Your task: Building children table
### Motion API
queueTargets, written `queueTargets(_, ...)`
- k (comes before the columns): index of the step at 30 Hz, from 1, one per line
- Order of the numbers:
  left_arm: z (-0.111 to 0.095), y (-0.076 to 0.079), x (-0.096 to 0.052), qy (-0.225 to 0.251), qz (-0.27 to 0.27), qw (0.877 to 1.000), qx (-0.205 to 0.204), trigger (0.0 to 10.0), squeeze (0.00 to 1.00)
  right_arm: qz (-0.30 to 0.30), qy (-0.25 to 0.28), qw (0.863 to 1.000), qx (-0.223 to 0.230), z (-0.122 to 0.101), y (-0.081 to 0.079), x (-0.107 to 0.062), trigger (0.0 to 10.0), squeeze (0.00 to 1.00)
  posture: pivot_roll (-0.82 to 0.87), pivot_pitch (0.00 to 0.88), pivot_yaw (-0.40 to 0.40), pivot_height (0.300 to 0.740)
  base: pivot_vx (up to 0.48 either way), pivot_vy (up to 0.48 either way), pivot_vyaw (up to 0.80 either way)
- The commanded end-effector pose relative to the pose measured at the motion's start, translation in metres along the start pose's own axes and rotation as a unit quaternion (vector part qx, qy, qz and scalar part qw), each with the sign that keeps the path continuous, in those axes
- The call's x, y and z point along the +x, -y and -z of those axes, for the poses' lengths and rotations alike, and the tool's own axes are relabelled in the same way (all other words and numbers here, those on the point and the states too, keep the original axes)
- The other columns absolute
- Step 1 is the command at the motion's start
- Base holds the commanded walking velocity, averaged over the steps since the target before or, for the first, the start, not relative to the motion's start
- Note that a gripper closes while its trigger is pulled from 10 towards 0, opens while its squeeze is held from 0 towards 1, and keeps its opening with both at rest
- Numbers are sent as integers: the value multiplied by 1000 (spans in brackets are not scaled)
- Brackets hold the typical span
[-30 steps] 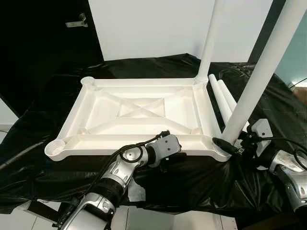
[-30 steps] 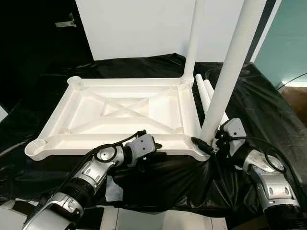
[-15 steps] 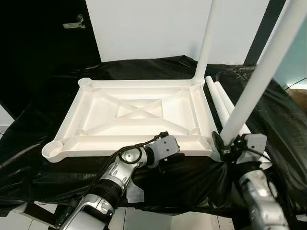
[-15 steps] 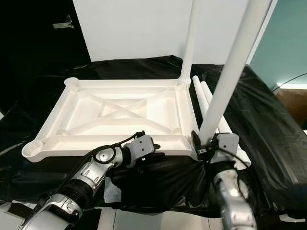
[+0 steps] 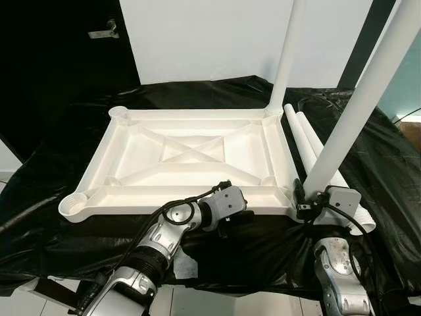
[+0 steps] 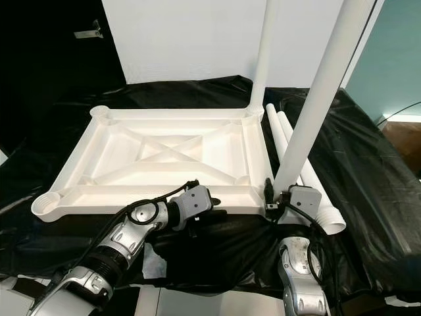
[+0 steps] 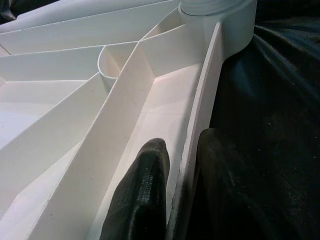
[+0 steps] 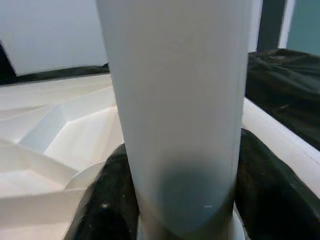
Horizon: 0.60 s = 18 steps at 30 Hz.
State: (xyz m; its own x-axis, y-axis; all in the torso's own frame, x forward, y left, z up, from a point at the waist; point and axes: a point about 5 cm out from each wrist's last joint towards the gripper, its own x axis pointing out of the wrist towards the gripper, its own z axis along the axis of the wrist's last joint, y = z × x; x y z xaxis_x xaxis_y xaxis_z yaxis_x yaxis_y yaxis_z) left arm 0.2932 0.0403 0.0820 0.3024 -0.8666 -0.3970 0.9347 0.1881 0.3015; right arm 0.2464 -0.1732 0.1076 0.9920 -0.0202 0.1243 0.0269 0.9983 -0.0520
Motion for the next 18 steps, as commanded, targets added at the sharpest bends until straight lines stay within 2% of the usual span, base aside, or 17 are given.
queueTargets(1, 33, 23, 3, -62, 15, 997, -50, 10000, 0, -8, -19, 1000, 5, 7, -2, 0, 10000, 1000, -57, 8, -23, 740, 0, 0, 0)
queueTargets(4, 33, 24, 3, -62, 15, 997, -51, 10000, 0, -42, -4, 999, -12, -3, 6, 11, 10000, 1000, -59, 9, -33, 740, 0, 0, 0)
queueTargets(5, 33, 24, 3, -62, 14, 997, -52, 10000, 0, -61, -1, 998, -20, -6, 9, 16, 10000, 765, -62, 9, -34, 740, 0, 0, 0)
queueTargets(7, 33, 24, 4, -62, 14, 997, -53, 10000, 0, -74, 1, 997, -25, -8, 10, 18, 10000, 765, -62, 10, -35, 740, 0, 0, 0)
queueTargets(8, 34, 25, 4, -61, 15, 997, -53, 10000, 0, -93, 5, 995, -38, -10, 12, 19, 10000, 0, -63, 10, -36, 740, 0, 0, 0)
queueTargets(9, 34, 25, 4, -61, 15, 997, -53, 10000, 0, -93, 5, 995, -38, -10, 12, 19, 10000, 0, -63, 10, -36, 740, 0, 0, 0)
queueTargets(12, 34, 26, 5, -61, 16, 997, -54, 10000, 0, -174, -11, 982, -68, -7, 20, 16, 10000, 0, -67, 11, -36, 740, 0, 0, 0)
queueTargets(16, 34, 26, 5, -61, 17, 997, -55, 10000, 0, -217, -21, 974, -63, -7, 25, 16, 10000, 0, -70, 12, -35, 740, 0, 0, 0)
queueTargets(18, 34, 26, 5, -61, 18, 997, -53, 10000, 0, -257, -27, 964, -63, -11, 30, 18, 10000, 0, -74, 15, -32, 740, 0, 0, 0)
